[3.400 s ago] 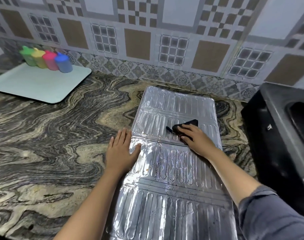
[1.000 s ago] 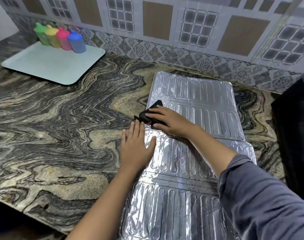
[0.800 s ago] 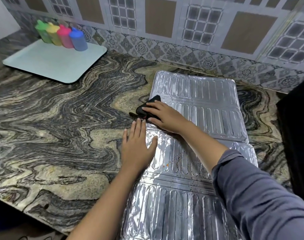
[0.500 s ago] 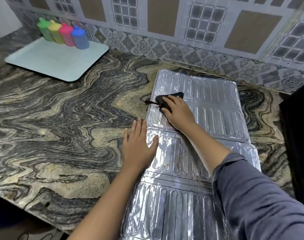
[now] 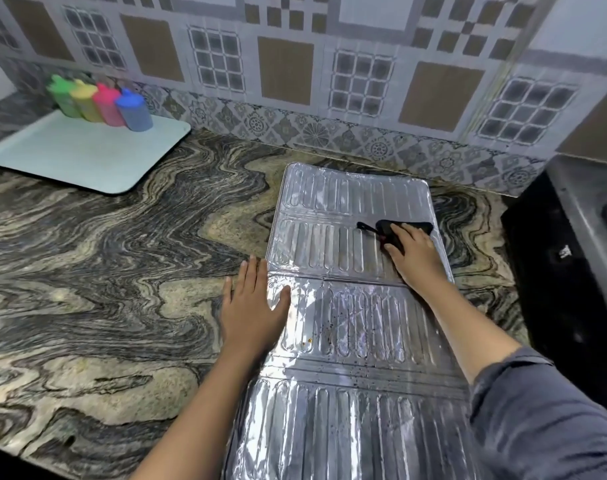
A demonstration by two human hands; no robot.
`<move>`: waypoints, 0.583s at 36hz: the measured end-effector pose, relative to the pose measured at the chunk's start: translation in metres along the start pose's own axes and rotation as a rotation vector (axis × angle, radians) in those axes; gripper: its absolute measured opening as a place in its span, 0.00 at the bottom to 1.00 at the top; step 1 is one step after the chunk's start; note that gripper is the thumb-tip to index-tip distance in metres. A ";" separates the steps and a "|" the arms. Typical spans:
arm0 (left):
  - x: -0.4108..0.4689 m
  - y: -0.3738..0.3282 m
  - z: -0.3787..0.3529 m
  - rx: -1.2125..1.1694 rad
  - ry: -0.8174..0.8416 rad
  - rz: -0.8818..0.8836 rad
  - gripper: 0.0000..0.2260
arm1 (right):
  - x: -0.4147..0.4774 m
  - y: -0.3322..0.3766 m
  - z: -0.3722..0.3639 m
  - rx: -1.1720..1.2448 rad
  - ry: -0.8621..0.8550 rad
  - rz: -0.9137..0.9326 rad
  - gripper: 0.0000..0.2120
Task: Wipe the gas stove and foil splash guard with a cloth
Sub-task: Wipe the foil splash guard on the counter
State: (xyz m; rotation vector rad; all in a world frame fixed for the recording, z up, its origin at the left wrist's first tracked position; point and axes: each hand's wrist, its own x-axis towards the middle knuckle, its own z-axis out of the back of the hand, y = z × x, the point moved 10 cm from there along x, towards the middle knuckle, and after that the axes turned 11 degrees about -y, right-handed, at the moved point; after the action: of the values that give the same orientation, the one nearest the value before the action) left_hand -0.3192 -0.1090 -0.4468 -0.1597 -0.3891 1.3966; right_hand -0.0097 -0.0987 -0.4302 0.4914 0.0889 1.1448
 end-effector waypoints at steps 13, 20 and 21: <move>0.000 0.000 0.002 0.017 0.000 -0.002 0.33 | -0.005 -0.058 0.042 -0.015 -0.203 -0.230 0.18; 0.000 -0.002 0.006 -0.033 -0.019 -0.010 0.32 | -0.003 -0.043 0.074 0.126 -0.284 -0.258 0.15; 0.000 -0.002 0.009 -0.049 -0.034 -0.009 0.31 | -0.005 -0.037 0.079 0.140 -0.290 -0.251 0.15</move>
State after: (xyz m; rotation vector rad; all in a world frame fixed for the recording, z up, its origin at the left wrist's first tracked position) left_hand -0.3202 -0.1104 -0.4377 -0.1742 -0.4520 1.3829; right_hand 0.0444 -0.1404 -0.3765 0.7443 -0.0220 0.8163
